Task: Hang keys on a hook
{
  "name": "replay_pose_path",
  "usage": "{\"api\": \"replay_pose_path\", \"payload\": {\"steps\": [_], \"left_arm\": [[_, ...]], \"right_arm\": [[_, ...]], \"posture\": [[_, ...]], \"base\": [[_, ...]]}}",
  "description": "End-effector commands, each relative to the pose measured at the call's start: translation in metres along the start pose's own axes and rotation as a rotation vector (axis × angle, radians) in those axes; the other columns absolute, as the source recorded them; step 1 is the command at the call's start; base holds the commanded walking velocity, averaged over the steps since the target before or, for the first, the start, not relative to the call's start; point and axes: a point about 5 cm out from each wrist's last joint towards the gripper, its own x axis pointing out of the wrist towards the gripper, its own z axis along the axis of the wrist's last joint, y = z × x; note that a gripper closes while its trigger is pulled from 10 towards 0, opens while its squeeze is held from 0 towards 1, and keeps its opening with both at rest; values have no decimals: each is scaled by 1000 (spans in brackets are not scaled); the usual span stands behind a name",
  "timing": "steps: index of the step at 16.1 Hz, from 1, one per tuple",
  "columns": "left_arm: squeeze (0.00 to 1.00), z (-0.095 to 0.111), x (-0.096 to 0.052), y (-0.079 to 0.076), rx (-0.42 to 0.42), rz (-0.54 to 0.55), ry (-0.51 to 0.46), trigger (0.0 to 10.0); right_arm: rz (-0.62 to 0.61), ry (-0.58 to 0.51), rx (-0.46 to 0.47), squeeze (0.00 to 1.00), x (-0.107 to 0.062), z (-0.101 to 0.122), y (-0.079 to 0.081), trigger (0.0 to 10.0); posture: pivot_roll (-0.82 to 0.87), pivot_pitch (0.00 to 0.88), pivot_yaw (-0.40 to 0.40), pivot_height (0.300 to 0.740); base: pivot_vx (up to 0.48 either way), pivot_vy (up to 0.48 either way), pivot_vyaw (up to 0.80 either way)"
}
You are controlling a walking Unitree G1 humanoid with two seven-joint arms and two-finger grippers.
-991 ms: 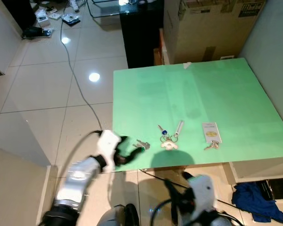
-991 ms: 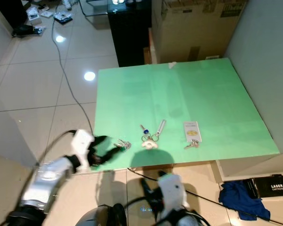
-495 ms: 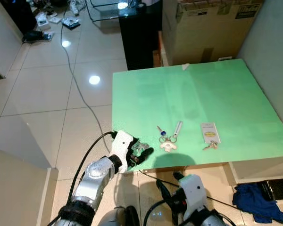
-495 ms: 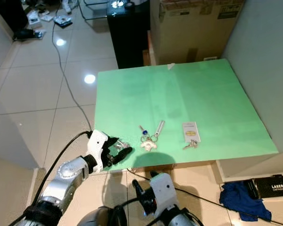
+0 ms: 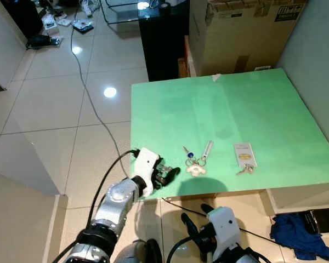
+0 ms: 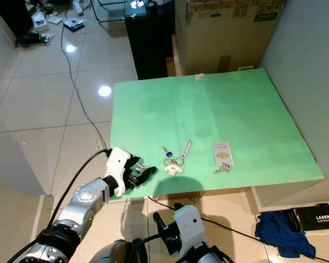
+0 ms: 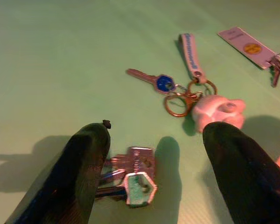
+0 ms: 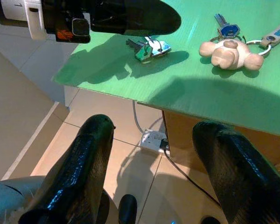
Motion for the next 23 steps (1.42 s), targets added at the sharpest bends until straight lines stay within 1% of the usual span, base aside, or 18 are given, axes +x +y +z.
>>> {"api": "replay_pose_path", "payload": {"steps": [1,5,10,13,16,17,18,19,20,22,23], "left_arm": [[0,-10,-3,-1,-5,3,32,10000],[0,-20,-6,-7,-15,-8,53,10000],[0,-24,-4,-7,-20,15,69,10000],[0,-25,3,-14,-35,21,73,10000],[0,-25,16,-30,-47,22,74,9961],[0,-25,18,-31,-45,33,76,9725],[0,-24,21,-32,-44,51,81,6902],[0,-23,24,-32,-45,65,85,3804],[0,-23,25,-32,-43,76,89,0],[0,-26,24,-31,-28,99,106,0],[0,-24,24,-27,-40,108,90,0]], "right_arm": [[6,11,-3,0,-3,-3,3,10000],[5,17,1,0,-5,-5,4,10000],[7,18,0,0,-6,-5,4,10000],[10,20,-1,0,-7,-5,4,10000],[11,20,-1,0,-7,-4,5,10000],[11,20,-1,0,-7,-5,5,10000],[11,21,-1,0,-7,-5,5,10000],[10,22,0,0,-7,-5,5,10000],[10,23,0,0,-7,-5,5,10000],[9,25,0,0,-8,-6,5,10000],[8,26,0,0,-8,-6,5,10000]], "posture": [[-266,211,133,727],[-264,218,131,727],[-268,223,125,727],[-270,224,123,727],[-279,224,122,727],[-284,224,122,727],[-288,224,121,727],[-291,224,121,727],[-291,225,122,727],[-291,224,122,727],[-291,224,122,727]], "base": [[0,0,0],[0,0,0],[0,0,0],[0,0,0],[0,0,0],[0,0,0],[0,0,0],[0,0,0],[0,0,0],[0,0,0],[0,0,0]]}}
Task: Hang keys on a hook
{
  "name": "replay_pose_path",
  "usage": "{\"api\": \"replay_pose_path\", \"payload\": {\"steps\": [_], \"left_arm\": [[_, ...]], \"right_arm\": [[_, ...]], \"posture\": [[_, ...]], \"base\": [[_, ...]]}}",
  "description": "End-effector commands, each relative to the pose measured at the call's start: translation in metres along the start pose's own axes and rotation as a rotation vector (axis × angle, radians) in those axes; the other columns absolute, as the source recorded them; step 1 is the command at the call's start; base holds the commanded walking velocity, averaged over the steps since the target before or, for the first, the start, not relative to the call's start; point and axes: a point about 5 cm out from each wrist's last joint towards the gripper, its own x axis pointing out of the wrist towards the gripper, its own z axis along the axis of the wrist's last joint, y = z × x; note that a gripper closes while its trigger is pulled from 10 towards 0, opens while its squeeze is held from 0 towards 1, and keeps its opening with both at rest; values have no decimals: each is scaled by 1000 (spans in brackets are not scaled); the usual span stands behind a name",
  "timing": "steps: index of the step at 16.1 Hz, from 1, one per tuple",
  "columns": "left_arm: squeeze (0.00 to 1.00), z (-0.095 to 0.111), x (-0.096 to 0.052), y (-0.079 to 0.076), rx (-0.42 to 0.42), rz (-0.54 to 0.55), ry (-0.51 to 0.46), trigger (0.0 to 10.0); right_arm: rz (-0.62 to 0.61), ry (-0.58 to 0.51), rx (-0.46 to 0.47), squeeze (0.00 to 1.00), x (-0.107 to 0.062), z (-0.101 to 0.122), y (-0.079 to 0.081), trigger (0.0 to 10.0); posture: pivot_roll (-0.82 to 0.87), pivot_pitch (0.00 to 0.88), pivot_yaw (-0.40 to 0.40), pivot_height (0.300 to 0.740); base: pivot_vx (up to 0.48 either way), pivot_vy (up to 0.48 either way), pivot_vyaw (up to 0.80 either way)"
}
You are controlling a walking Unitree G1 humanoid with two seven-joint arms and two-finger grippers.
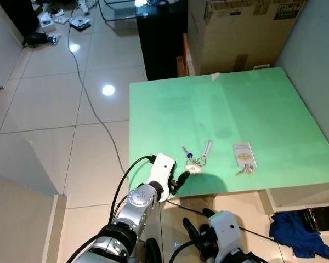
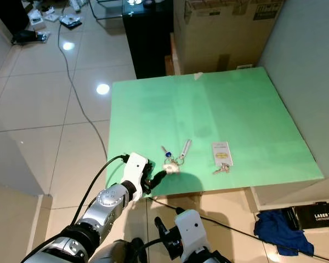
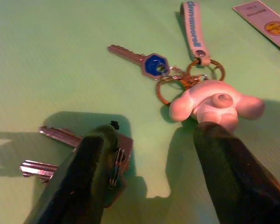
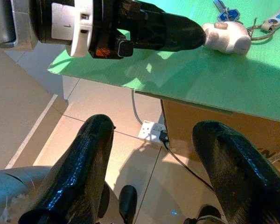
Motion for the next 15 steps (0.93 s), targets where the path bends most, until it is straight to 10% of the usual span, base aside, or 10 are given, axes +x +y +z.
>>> {"api": "replay_pose_path", "payload": {"steps": [1,5,7,9,11,15], "left_arm": [[0,-7,-3,4,-18,15,25,0],[0,7,-6,7,-27,-29,-62,0],[0,24,-10,7,-21,-51,-130,10000],[0,24,-10,12,-12,-25,-119,10000],[1000,18,-11,16,14,4,-77,10000],[1000,0,-16,28,78,69,20,10000]], "right_arm": [[9,1,-1,0,-3,0,4,10000],[12,2,-1,0,-2,-1,5,10000],[15,4,-1,0,-2,-1,5,10000],[23,6,0,0,-1,-2,7,10000],[28,5,-2,0,0,-1,8,10000],[30,8,-4,0,-3,-2,8,10000]], "posture": [[-291,224,122,727],[-279,219,128,727],[-269,214,126,727],[-264,210,125,727],[-266,207,122,727],[-277,199,118,727]], "base": [[0,0,0],[0,0,0],[0,0,0],[0,0,0],[0,0,0],[0,0,0]]}}
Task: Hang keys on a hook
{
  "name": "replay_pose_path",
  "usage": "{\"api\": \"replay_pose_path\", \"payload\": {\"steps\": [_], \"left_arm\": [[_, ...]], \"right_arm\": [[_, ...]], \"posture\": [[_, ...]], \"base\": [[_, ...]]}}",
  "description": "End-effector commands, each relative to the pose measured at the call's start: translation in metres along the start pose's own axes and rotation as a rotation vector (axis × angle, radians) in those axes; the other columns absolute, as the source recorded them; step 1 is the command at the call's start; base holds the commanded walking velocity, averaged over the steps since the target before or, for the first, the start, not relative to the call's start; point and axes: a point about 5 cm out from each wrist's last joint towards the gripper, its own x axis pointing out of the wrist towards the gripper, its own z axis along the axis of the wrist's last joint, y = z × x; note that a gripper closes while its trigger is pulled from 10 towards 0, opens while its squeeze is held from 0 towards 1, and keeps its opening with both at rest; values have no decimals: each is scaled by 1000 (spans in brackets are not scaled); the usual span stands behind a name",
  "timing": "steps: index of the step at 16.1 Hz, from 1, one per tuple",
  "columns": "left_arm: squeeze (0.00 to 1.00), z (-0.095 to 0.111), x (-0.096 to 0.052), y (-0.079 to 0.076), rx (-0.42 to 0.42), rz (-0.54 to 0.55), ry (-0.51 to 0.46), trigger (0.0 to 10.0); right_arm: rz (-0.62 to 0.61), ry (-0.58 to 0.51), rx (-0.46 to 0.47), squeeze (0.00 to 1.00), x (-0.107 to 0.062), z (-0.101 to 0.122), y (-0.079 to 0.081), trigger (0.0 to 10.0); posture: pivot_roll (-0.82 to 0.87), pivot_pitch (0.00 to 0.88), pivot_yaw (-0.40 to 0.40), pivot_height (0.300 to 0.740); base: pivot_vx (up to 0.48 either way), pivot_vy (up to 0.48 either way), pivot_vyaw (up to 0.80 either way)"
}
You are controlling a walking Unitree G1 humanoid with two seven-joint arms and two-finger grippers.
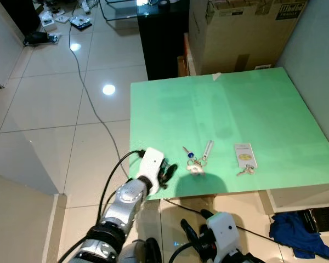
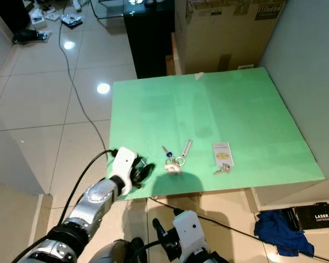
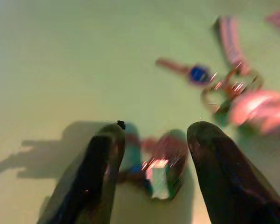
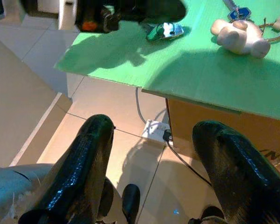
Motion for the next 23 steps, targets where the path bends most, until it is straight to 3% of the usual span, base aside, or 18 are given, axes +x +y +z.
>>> {"api": "replay_pose_path", "payload": {"steps": [1,6,10,11,12,14,20,21,22,23], "left_arm": [[1000,-6,-1,0,14,7,34,10000],[1000,0,5,-10,-19,-13,19,10000],[1000,-11,6,-26,-54,-41,59,10000],[627,-11,6,-25,-42,-18,63,10000],[0,-10,7,-23,-36,0,60,10000],[0,-8,8,-18,-23,50,64,10000],[0,-18,11,-24,-98,82,141,10000],[0,-21,10,-25,-100,88,157,2000],[0,-21,10,-25,-100,86,159,0],[0,-22,10,-25,-103,85,161,0]], "right_arm": [[12,2,-4,0,-3,0,4,10000],[12,2,-5,0,-4,0,4,10000],[14,4,-1,0,-4,0,5,10000],[15,5,0,0,-4,0,5,10000],[15,5,-1,0,-4,0,5,10000],[14,7,0,0,-5,0,5,10000],[15,15,1,0,-6,-1,6,10000],[14,15,1,0,-6,-1,6,10000],[14,16,1,0,-6,-1,6,10000],[15,16,1,0,-7,-1,7,10000]], "posture": [[-278,199,118,727],[-277,213,118,727],[-277,224,119,727],[-277,224,119,727],[-282,229,118,727],[-283,232,118,727],[-288,235,117,727],[-289,237,117,727],[-290,237,117,727],[-289,238,116,727]], "base": [[0,0,0],[0,0,0],[0,0,0],[0,0,0],[0,0,0],[0,0,0],[0,0,0],[0,0,0],[0,0,0],[0,0,0]]}}
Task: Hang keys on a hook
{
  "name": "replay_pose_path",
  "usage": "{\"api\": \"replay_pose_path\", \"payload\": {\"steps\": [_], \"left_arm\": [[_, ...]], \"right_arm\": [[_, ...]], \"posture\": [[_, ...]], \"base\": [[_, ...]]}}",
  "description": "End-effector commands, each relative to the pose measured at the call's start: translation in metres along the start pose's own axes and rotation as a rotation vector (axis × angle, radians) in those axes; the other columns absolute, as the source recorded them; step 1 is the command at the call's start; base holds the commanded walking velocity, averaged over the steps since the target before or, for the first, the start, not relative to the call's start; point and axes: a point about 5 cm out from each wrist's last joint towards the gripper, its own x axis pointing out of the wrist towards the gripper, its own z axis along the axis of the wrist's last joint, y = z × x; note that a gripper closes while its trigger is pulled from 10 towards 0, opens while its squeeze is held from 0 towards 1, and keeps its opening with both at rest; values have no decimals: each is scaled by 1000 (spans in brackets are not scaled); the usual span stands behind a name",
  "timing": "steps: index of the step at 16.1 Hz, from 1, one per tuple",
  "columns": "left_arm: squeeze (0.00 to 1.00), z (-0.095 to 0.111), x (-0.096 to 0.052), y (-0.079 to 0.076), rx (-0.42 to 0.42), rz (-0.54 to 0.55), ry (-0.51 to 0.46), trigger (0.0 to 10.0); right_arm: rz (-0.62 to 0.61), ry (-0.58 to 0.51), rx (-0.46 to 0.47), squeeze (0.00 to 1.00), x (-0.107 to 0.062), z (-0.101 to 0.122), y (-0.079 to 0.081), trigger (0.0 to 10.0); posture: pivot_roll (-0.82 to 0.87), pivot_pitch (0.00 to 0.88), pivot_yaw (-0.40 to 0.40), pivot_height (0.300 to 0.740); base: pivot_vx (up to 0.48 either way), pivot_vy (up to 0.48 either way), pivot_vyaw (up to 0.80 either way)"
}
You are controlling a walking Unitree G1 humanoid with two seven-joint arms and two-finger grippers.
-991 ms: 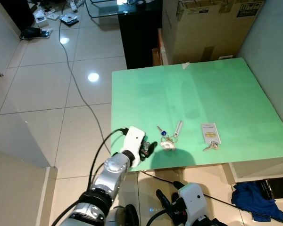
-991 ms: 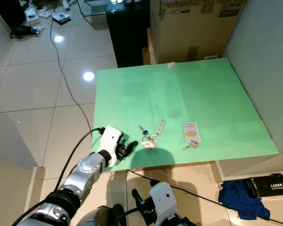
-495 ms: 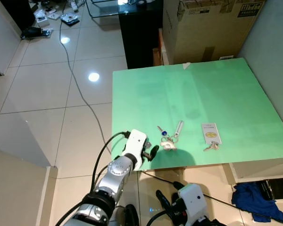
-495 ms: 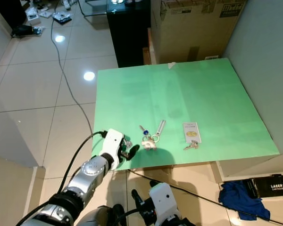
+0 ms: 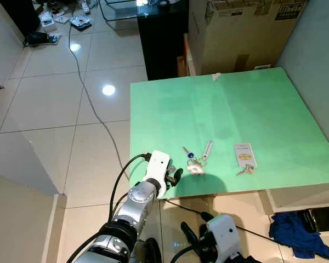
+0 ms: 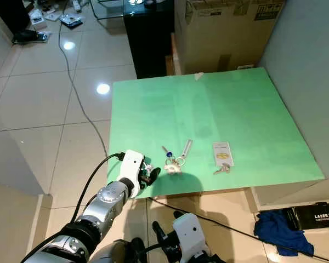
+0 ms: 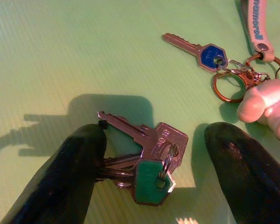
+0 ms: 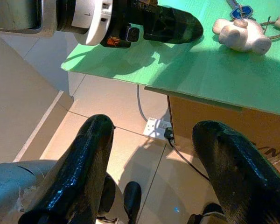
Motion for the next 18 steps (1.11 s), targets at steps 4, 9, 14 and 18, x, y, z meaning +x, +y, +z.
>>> {"api": "replay_pose_path", "payload": {"steps": [4,9,14,18], "left_arm": [[0,-17,-3,-1,20,1,71,0],[0,-7,-3,-1,117,0,-7,0],[0,-6,-4,0,144,9,-24,0],[0,2,-4,2,166,17,-56,0]], "right_arm": [[11,15,-1,0,-3,-2,4,10000],[9,17,-1,0,-3,-2,4,10000],[6,20,-2,0,-3,-2,3,10000],[5,21,-1,0,-2,-2,2,10000]], "posture": [[-287,237,115,727],[-287,238,115,727],[-282,239,114,727],[-277,241,115,727]], "base": [[0,0,0],[0,0,0],[0,0,0],[0,0,0]]}}
